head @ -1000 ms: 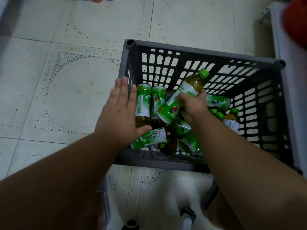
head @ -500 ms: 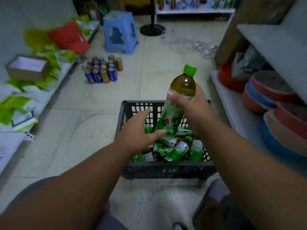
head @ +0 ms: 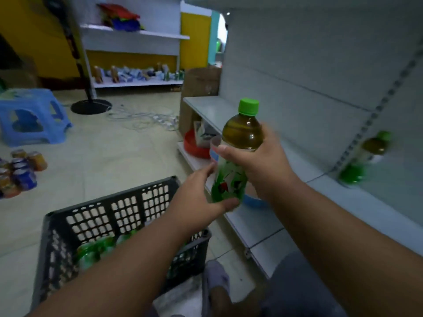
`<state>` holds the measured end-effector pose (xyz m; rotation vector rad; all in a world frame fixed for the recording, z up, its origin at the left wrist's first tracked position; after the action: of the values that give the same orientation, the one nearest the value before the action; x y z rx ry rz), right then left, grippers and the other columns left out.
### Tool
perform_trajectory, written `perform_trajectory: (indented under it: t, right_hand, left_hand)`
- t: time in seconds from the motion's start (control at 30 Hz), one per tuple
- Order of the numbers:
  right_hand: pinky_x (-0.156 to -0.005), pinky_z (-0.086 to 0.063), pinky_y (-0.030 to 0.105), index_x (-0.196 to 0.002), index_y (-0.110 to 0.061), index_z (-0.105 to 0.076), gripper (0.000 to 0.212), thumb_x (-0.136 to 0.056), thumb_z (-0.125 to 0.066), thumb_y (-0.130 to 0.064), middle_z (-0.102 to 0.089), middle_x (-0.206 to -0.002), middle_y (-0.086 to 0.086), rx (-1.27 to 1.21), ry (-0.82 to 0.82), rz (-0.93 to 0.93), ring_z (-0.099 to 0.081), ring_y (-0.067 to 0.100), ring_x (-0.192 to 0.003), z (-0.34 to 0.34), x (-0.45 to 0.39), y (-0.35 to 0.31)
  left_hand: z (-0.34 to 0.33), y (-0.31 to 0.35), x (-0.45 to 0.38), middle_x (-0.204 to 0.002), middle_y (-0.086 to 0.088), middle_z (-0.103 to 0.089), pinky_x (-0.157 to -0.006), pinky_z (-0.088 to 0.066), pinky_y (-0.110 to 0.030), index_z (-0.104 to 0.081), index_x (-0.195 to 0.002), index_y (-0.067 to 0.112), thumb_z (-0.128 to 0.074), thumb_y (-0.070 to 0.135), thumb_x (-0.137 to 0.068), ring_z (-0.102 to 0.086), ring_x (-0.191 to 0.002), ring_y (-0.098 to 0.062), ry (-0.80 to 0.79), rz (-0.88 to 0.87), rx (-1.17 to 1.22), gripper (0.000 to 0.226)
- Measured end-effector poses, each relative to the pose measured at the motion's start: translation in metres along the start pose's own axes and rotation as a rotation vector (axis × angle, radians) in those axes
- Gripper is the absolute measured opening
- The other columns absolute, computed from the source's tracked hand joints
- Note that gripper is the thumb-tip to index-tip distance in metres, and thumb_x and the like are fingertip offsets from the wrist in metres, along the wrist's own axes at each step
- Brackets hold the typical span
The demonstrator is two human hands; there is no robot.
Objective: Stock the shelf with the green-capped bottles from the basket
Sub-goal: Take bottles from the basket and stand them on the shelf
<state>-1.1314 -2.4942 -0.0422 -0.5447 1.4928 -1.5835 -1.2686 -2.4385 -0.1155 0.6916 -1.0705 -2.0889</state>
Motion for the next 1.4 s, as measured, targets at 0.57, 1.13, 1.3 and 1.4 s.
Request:
perform_trajectory:
  t: [0.57,1.13,1.3,1.4]
  right_hand:
    - [-0.085,-0.058,0.037,-0.119,-0.03,-0.051,0.072,-0.06,-0.092,-0.037,-0.066,-0.104,-0.01,0.29,0.709,-0.182,-0.066,0.007,-0.093,0.238,0.052,0.048]
    - [-0.082,-0.058,0.04,-0.119,-0.028,-0.046,0.071,-0.064,-0.09,-0.038,-0.06,-0.102,-0.013,0.405,0.832,-0.373,-0.063,0.01,-0.092,0.331,-0.001,0.17]
    - [-0.086,-0.056,0.042,-0.118,-0.023,-0.05,0.065,-0.068,-0.087,-0.042,-0.063,-0.111,-0.005,0.603,0.785,-0.485,-0.063,0.018,-0.099,0.33,0.002,0.187]
    - [-0.086,-0.056,0.04,-0.118,-0.021,-0.051,0.063,-0.07,-0.085,-0.043,-0.064,-0.112,-0.003,0.662,0.779,-0.473,-0.063,0.019,-0.1,0.339,-0.015,0.192]
  left_hand:
    - [-0.229,0.112,-0.086,-0.159,0.009,-0.032,-0.11,-0.033,-0.033,-0.021,-0.157,0.03,-0.077,0.07,-0.065,-0.032,-0.142,-0.012,-0.596,-0.47,-0.26,0.115]
    - [-0.395,0.071,-0.171,-0.165,-0.019,-0.003,-0.124,-0.003,-0.042,-0.008,-0.158,0.002,-0.003,0.086,-0.063,0.001,-0.153,-0.028,-0.608,-0.668,-0.762,0.126]
    - [-0.398,0.069,-0.174,-0.166,-0.015,0.005,-0.124,-0.001,-0.042,0.0,-0.158,0.006,-0.014,0.088,-0.07,0.008,-0.153,-0.025,-0.618,-0.64,-0.757,0.121]
    - [-0.398,0.067,-0.175,-0.166,-0.016,0.006,-0.124,0.001,-0.041,0.002,-0.158,0.005,-0.028,0.083,-0.083,0.008,-0.153,-0.024,-0.61,-0.651,-0.783,0.112]
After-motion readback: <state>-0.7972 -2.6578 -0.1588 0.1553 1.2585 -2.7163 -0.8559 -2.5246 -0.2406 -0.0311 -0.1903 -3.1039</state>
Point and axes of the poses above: each hand's wrist, its own x-axis away from the middle knuckle, its own z-axis out of the back of the hand, y = z × x, the point moved 2 cm from there along -x, towards the middle knuckle
